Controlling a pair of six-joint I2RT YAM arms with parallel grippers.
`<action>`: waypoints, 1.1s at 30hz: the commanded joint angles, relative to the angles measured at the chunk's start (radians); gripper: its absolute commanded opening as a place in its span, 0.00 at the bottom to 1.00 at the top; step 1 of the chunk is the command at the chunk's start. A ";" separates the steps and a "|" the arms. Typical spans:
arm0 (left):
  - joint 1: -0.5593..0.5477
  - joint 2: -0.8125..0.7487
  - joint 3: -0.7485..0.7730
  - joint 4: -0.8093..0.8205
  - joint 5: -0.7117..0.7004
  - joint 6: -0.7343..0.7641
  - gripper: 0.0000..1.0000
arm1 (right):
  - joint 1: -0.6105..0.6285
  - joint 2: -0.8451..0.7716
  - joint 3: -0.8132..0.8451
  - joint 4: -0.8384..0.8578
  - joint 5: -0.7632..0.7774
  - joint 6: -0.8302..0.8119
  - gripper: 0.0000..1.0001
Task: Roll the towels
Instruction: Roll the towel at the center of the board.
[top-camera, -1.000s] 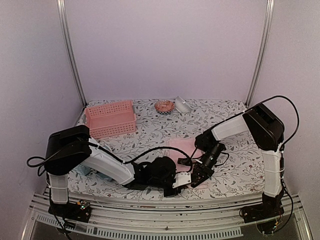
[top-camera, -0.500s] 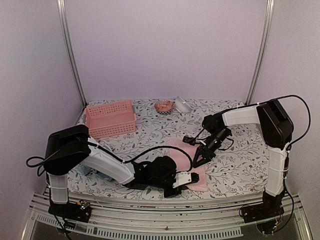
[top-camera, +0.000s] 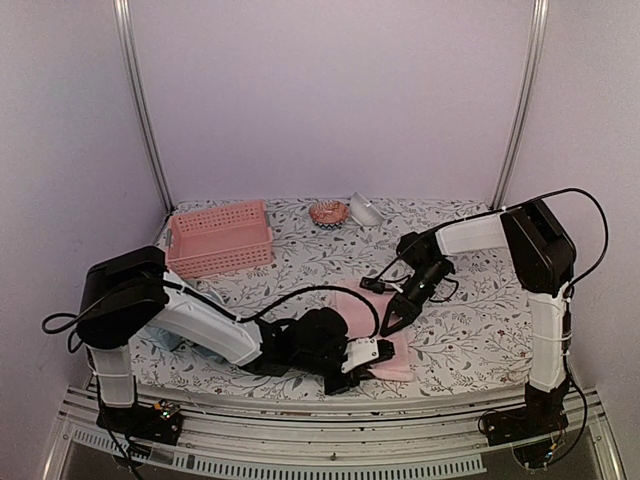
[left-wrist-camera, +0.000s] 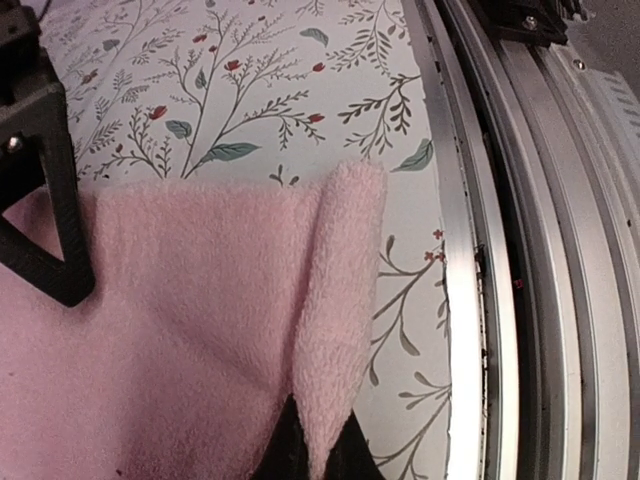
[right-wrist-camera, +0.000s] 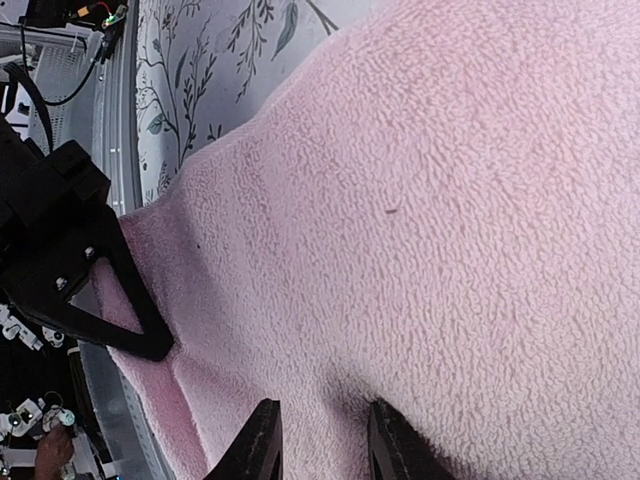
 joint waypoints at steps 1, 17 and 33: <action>0.033 0.041 0.005 -0.027 0.115 -0.111 0.01 | -0.007 -0.034 0.020 0.037 0.041 -0.041 0.33; 0.252 0.206 0.090 -0.034 0.643 -0.745 0.00 | -0.002 -0.700 -0.420 0.252 0.164 -0.127 0.39; 0.276 0.255 0.096 0.060 0.709 -1.074 0.00 | 0.453 -0.697 -0.589 0.532 0.556 -0.173 0.38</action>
